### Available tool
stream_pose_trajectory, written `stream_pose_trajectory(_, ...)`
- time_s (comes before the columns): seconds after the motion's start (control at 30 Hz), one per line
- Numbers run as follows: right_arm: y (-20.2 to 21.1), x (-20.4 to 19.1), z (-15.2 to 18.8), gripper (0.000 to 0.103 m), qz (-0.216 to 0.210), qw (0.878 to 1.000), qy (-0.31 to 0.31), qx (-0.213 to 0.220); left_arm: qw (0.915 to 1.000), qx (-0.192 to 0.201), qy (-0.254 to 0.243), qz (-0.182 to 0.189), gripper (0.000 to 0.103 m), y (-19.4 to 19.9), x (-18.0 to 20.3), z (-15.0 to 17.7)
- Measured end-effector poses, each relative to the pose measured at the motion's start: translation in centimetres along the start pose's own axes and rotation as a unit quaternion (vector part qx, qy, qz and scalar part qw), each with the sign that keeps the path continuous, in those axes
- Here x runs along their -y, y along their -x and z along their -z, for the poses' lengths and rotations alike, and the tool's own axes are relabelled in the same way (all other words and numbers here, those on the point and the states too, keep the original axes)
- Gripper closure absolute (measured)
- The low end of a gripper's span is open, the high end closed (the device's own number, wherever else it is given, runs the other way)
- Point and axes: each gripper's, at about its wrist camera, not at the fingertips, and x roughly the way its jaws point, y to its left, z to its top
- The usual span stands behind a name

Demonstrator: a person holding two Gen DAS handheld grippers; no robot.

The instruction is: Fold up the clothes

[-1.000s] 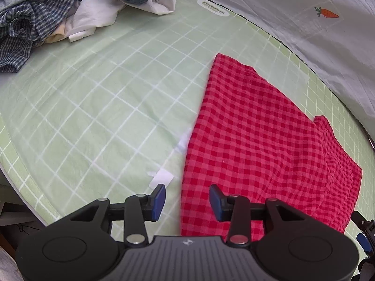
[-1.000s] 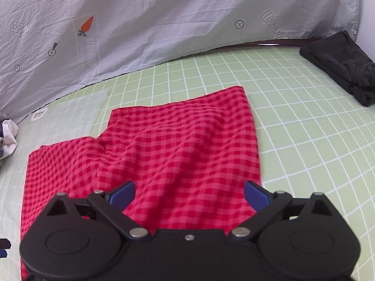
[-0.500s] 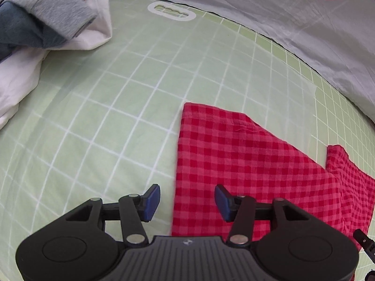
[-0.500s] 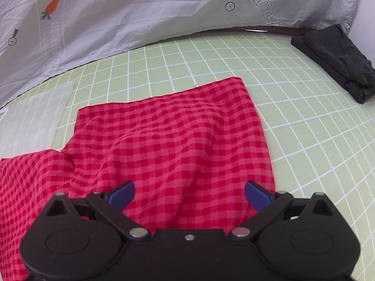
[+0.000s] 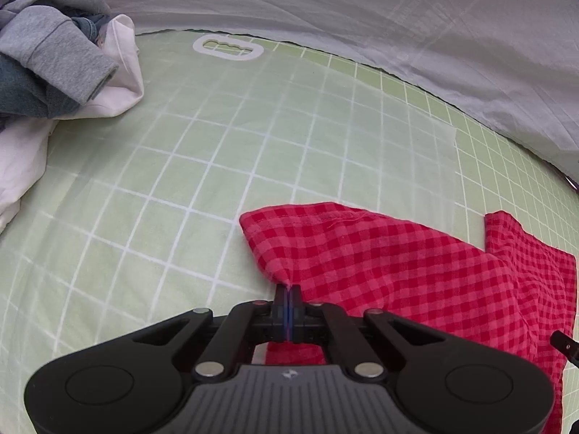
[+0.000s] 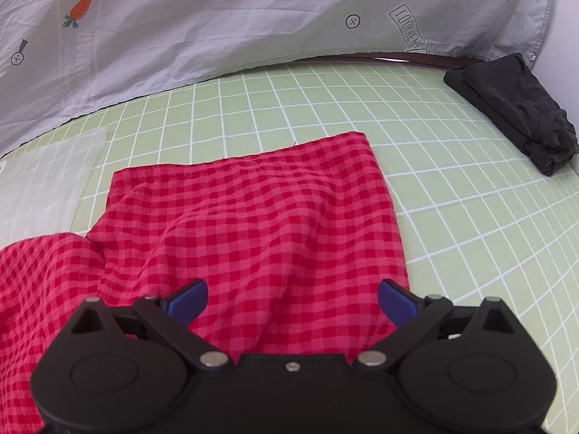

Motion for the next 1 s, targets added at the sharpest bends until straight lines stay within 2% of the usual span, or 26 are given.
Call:
stream_pose_trajectory(0.1, 0.0, 0.7, 0.4, 0.002, -0.005, 1.000, 0.000, -0.005, 0.9998, -0.003, 0.016, -0.013, 0.103, 1.4, -0.9, 2.1)
stream_pose_trajectory(0.23, -0.5, 1.6, 0.3, 0.002, -0.008, 1.000, 0.004, -0.018, 0.9959, -0.050, 0.072, -0.023, 0.103, 0.4, -2.8, 4.9)
stream_pose_trajectory(0.37, -0.5, 2.4, -0.5, 0.002, -0.020, 1.000, 0.013, -0.010, 0.9934, -0.037, 0.107, -0.019, 0.097, 1.6, -3.5, 6.0)
stream_pose_trajectory(0.53, -1.3, 3.7, -1.6, 0.002, -0.023, 1.000, 0.014, -0.005, 0.9937, 0.010, 0.110, -0.019, 0.077, 3.6, -2.5, 4.4)
stream_pose_trajectory(0.6, -1.9, 4.2, -2.3, 0.002, -0.021, 1.000, 0.013, -0.005, 0.9944, 0.020, 0.104, -0.008, 0.066, 3.8, -1.8, 3.3)
stream_pose_trajectory(0.7, -3.0, 4.9, -3.3, 0.002, -0.014, 1.000, 0.016, -0.002, 0.9958, 0.025, 0.089, 0.001, 0.058, 3.0, -0.5, 1.5)
stream_pose_trajectory(0.77, -3.8, 5.3, -3.9, 0.002, -0.012, 1.000, 0.018, -0.001, 0.9965, 0.021, 0.081, 0.002, 0.055, 2.0, 0.6, 0.6)
stream_pose_trajectory(1.0, -6.4, 6.4, -5.6, 0.002, 0.005, 1.000, -0.005, -0.008, 0.9982, 0.003, 0.045, 0.040, 0.053, -1.4, 4.6, -1.5)
